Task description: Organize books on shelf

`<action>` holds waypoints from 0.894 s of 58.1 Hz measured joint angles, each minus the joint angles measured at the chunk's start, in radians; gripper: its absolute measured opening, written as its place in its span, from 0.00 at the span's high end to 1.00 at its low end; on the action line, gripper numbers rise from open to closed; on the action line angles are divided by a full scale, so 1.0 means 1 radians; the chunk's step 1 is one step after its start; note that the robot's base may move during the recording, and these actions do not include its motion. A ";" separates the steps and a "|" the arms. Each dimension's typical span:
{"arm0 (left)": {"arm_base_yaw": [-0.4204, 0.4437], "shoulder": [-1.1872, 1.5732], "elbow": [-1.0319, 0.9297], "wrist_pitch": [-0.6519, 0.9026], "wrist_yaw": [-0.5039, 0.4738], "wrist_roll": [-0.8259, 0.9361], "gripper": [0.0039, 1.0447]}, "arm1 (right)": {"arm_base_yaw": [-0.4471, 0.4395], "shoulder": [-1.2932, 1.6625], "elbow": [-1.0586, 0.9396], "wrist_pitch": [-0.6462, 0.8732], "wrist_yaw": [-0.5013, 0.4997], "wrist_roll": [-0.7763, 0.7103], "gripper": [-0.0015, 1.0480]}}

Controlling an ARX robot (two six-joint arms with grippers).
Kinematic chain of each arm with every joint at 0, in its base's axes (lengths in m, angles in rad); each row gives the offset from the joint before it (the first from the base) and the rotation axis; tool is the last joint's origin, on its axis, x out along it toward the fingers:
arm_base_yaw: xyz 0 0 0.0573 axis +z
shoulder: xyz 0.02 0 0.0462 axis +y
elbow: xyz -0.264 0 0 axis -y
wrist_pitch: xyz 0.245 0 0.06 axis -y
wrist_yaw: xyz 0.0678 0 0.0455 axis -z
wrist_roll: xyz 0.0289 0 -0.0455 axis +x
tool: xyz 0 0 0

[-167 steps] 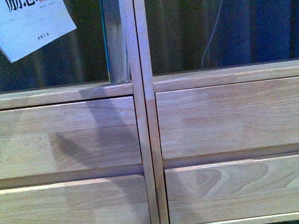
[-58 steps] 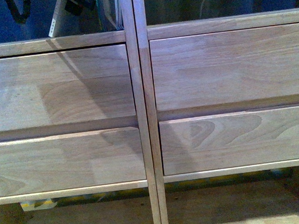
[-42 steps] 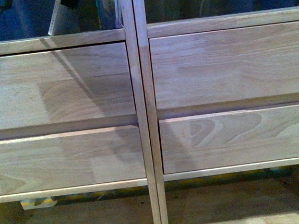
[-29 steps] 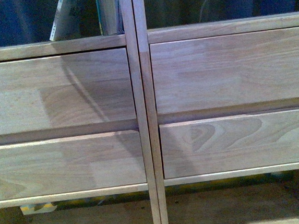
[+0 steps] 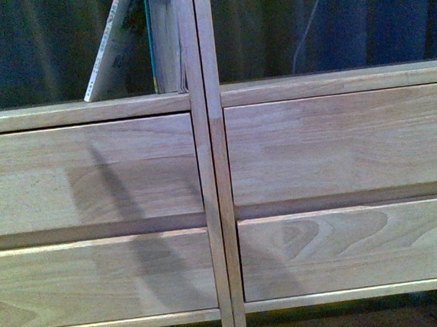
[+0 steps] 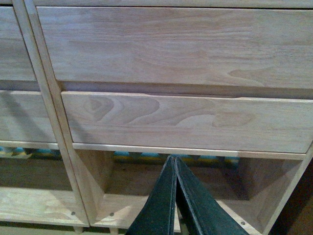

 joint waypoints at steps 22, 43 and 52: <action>0.250 -0.562 -0.311 -0.263 0.117 -0.208 0.19 | 0.000 0.000 0.000 0.000 0.000 0.000 0.97; 0.023 -0.912 -0.672 -0.468 -0.249 -0.172 0.96 | 0.000 -0.001 0.000 0.000 0.000 0.000 0.97; -0.097 -0.963 -0.750 -0.443 -0.333 -0.170 0.98 | 0.000 -0.001 0.000 0.000 0.000 0.000 0.97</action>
